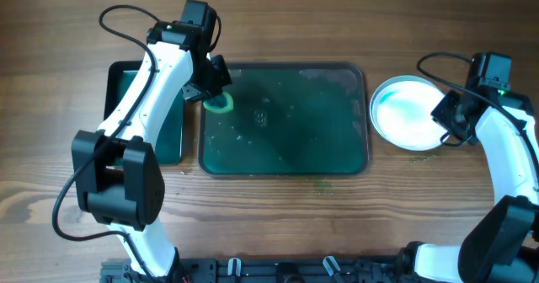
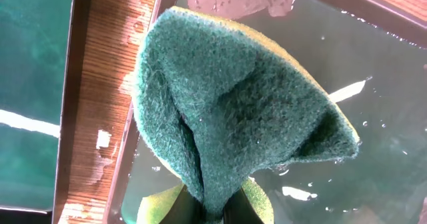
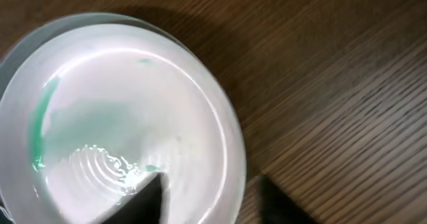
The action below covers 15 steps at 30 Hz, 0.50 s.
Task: Clean dirty plates on tray and stack at the side
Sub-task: 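Lift the scrubbed plate with right gripper and stack it on the side stack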
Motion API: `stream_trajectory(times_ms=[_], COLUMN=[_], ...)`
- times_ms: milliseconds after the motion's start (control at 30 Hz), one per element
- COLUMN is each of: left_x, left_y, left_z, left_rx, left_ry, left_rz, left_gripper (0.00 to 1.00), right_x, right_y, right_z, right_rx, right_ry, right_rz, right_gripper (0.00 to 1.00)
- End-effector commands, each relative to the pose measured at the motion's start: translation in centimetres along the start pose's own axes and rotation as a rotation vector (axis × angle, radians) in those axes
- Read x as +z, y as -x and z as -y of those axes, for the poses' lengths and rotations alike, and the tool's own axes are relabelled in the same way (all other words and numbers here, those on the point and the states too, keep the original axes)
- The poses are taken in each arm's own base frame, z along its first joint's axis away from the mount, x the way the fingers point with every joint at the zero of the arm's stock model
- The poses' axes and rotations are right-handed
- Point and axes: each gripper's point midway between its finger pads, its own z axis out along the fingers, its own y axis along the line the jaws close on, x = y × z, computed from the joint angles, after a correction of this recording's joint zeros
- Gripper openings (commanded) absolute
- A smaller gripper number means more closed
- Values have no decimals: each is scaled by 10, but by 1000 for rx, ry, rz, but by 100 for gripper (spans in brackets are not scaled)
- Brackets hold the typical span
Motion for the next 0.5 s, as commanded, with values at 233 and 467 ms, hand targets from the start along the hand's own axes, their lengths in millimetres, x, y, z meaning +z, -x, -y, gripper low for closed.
stream_trajectory(times_ms=[233, 467], left_x=[-55, -66], left_y=[2, 9], left_z=[-9, -85], left_rx=[125, 25], left_ry=[-7, 196], left_rz=[36, 30], left_gripper=[4, 4], right_x=[-52, -70], right_y=[9, -16], right_z=[-74, -122], right_rx=[-124, -323], right_ry=[382, 474], right_rz=[-64, -72], right_gripper=[73, 80])
